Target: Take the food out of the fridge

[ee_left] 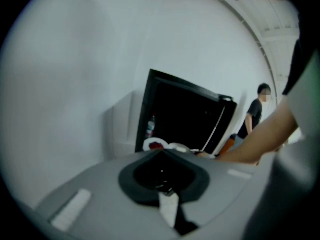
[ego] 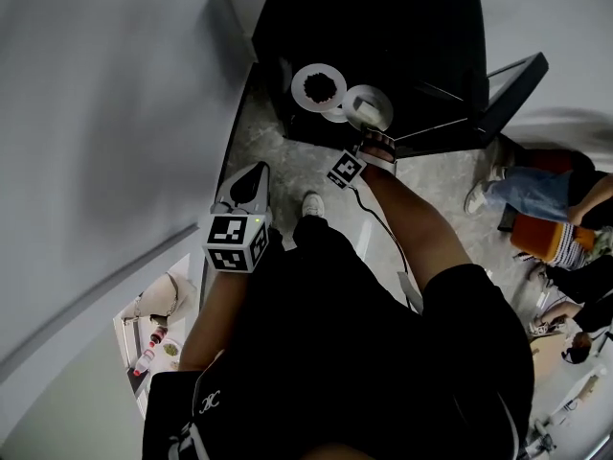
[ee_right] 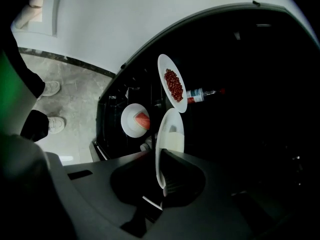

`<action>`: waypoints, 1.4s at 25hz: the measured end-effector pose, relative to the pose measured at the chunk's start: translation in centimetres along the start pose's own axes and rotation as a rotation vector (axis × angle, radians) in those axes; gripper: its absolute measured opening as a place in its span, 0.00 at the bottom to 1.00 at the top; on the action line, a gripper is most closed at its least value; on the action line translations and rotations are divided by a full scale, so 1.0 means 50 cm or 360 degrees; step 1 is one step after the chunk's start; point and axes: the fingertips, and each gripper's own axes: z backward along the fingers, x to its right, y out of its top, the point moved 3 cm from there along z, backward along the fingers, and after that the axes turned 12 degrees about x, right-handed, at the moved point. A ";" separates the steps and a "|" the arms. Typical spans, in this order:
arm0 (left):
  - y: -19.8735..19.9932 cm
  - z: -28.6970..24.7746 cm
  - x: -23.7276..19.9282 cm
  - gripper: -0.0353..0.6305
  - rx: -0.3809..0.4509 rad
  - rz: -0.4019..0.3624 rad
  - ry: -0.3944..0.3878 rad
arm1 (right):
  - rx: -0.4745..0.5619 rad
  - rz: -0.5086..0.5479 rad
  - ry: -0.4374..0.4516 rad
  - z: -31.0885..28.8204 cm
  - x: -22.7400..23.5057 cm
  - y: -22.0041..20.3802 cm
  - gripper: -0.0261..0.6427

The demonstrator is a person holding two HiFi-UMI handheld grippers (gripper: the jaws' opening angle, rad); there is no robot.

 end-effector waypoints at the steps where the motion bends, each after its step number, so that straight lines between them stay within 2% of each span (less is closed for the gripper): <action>1: 0.002 0.000 0.000 0.05 0.0001 -0.0008 -0.0019 | -0.0001 0.0014 -0.0034 0.006 0.004 0.000 0.06; 10: 0.021 -0.008 -0.025 0.05 0.0021 -0.0077 -0.0201 | -0.0079 -0.0003 -0.0251 0.062 0.056 0.004 0.05; 15: 0.037 -0.011 -0.020 0.05 0.0037 -0.0114 -0.0310 | 0.0016 -0.0107 -0.0279 0.104 0.077 0.029 0.05; 21: 0.055 -0.017 -0.018 0.05 0.0069 -0.0137 -0.0429 | 0.0072 -0.0075 -0.0335 0.172 0.105 0.057 0.05; 26: 0.075 -0.023 -0.009 0.05 0.0112 -0.0136 -0.0530 | 0.0163 -0.0014 -0.0347 0.259 0.128 0.092 0.05; 31: 0.087 -0.033 0.017 0.05 0.0122 -0.0150 -0.0657 | 0.0213 0.0024 -0.0481 0.372 0.183 0.111 0.05; 35: 0.093 -0.028 0.042 0.05 0.0136 -0.0155 -0.0748 | 0.0242 -0.0004 -0.0516 0.475 0.221 0.126 0.05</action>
